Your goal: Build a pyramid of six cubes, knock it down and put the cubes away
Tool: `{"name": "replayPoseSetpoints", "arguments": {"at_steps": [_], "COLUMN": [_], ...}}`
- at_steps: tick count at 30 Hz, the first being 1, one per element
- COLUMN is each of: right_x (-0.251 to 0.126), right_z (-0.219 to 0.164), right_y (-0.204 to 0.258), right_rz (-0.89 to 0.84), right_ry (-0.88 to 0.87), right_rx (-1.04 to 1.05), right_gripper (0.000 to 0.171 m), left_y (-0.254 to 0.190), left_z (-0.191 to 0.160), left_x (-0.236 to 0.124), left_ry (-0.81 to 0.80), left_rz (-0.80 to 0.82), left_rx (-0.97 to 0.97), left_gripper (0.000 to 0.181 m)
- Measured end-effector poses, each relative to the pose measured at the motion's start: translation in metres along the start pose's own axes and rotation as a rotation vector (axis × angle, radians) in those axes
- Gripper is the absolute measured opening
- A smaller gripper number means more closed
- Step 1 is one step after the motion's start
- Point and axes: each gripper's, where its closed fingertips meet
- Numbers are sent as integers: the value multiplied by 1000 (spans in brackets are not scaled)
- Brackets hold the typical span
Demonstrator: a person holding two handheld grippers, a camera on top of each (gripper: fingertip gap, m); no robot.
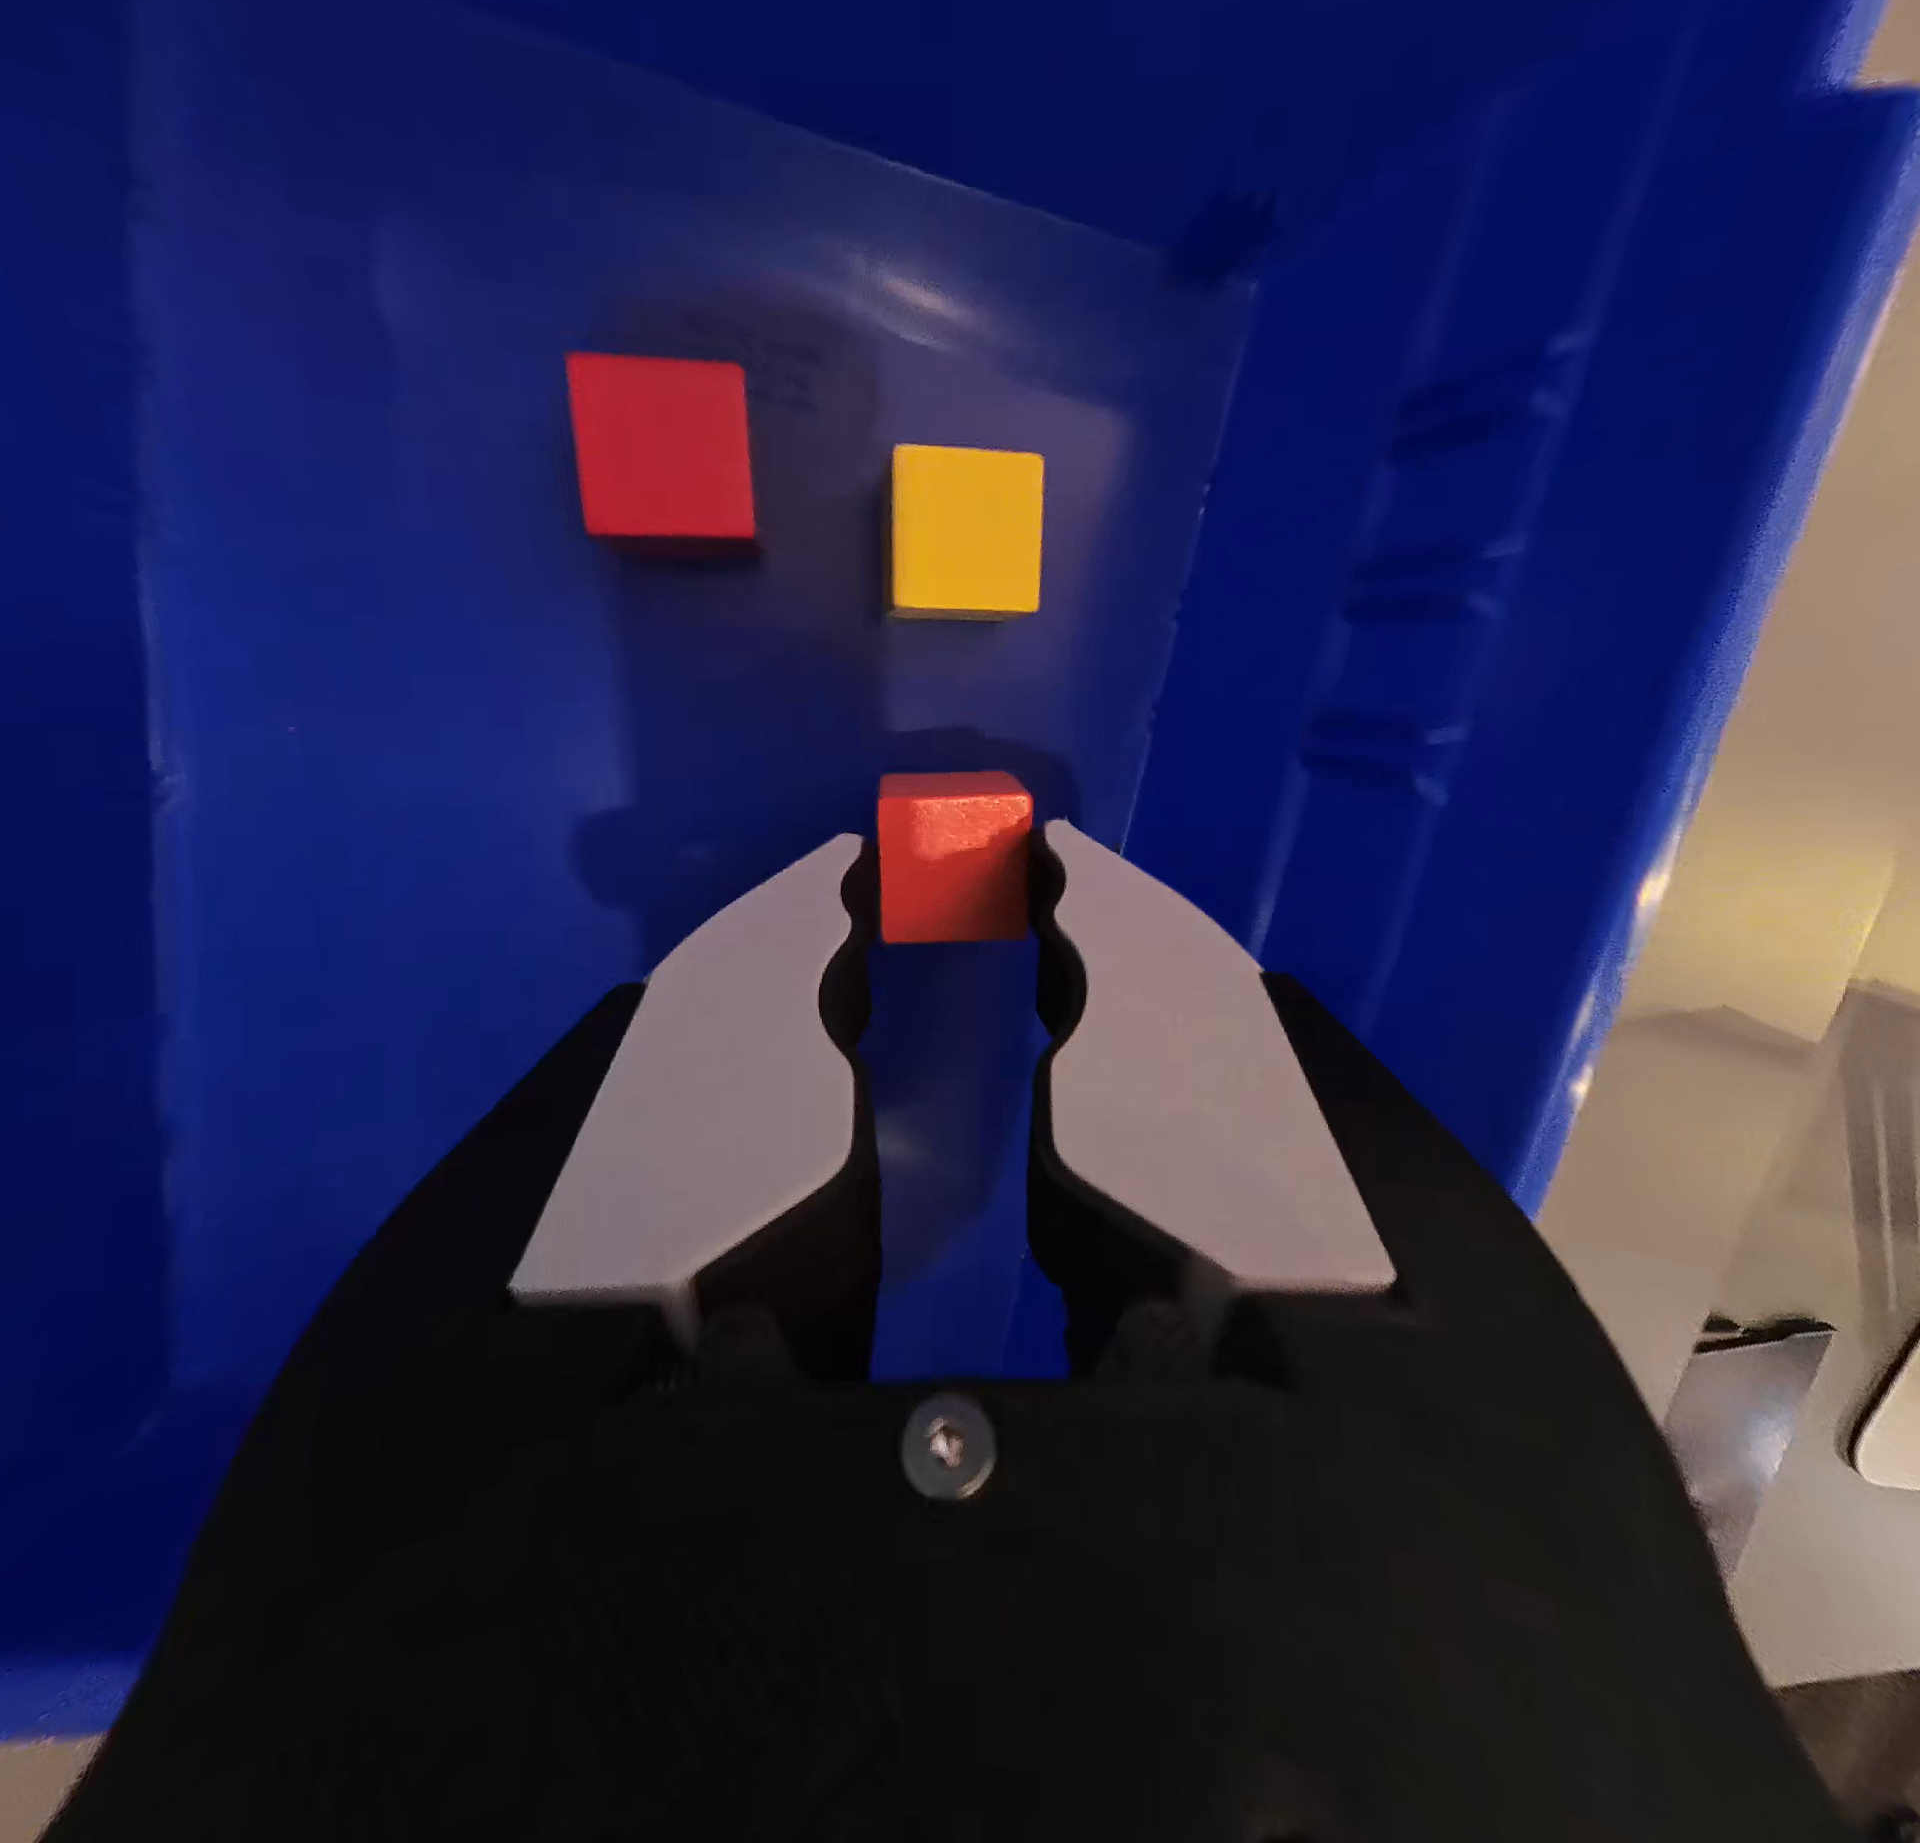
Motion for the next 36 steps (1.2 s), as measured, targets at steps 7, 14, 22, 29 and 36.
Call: {"name": "replayPoseSetpoints", "arguments": {"at_steps": [7,14,22,29,36], "right_x": [11,-20,-169,-81,-46], "right_z": [-8,8,58,0,-17], "right_y": [-1,7,228,335,353], "right_rz": [16,50,413,530,527], "right_ry": [32,-46,-499,-259,-189], "right_rx": [31,30,-724,-1124,-1153], "right_gripper": [30,43,48,47,29], "left_y": [0,-2,-4,-9,-8], "left_z": [1,2,0,0,3], "left_x": [0,-1,3,0,-1], "left_ry": [-8,-7,14,21,4], "left_rz": [-6,-8,-11,-21,-25], "left_rx": [-2,5,14,34,36], "left_gripper": [9,9,9,9,9]}}
Point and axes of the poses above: each gripper's, where its closed fingertips meet, x out along the fingers, z out of its top, y = z × x across the jaws, and after that the axes turned 9 degrees about x, right-handed
